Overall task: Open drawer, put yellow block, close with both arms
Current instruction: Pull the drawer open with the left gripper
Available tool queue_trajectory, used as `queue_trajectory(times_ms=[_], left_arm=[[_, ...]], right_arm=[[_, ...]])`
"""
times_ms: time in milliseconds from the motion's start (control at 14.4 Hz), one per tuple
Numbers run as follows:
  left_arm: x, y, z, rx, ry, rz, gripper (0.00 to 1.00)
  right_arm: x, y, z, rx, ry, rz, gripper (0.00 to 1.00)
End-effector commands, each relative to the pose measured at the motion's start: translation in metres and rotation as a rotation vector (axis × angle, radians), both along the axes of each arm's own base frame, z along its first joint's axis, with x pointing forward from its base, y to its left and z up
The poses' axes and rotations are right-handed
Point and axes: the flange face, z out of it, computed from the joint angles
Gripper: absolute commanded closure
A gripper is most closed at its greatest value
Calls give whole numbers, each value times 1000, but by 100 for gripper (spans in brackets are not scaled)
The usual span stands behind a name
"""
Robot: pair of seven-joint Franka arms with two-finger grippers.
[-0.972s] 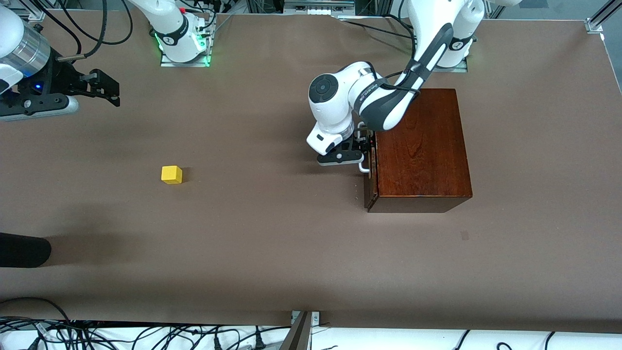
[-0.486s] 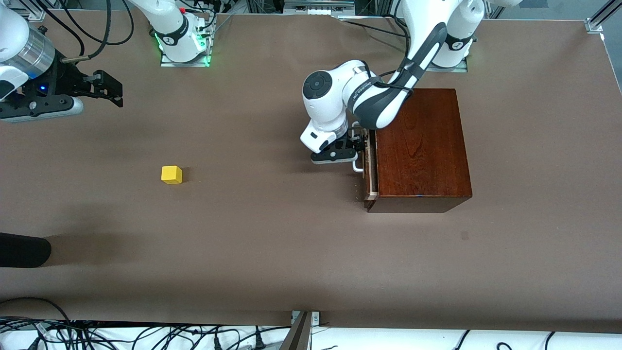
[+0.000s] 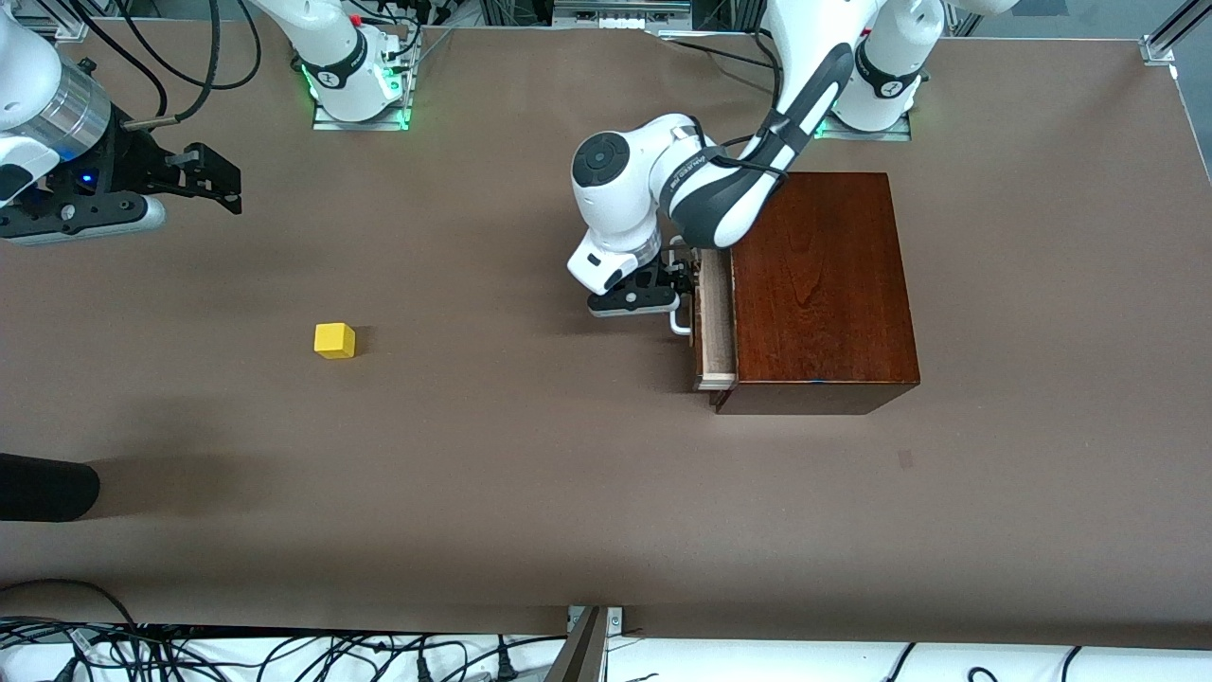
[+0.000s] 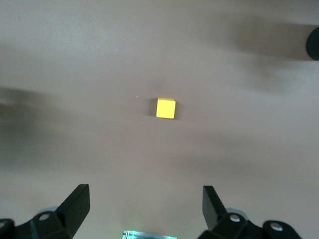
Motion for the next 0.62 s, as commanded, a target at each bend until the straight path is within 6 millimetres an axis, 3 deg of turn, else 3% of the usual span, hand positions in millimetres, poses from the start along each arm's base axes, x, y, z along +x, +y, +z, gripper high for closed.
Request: queue_trajectory(times_ms=[0, 555], left_arm=[[-21, -51, 3, -107, 15, 51, 0], [-29, -78, 1, -134, 10, 54, 0]], right_arm=[[4, 0, 6, -20, -25, -5, 0], [4, 1, -4, -25, -1, -3, 0]])
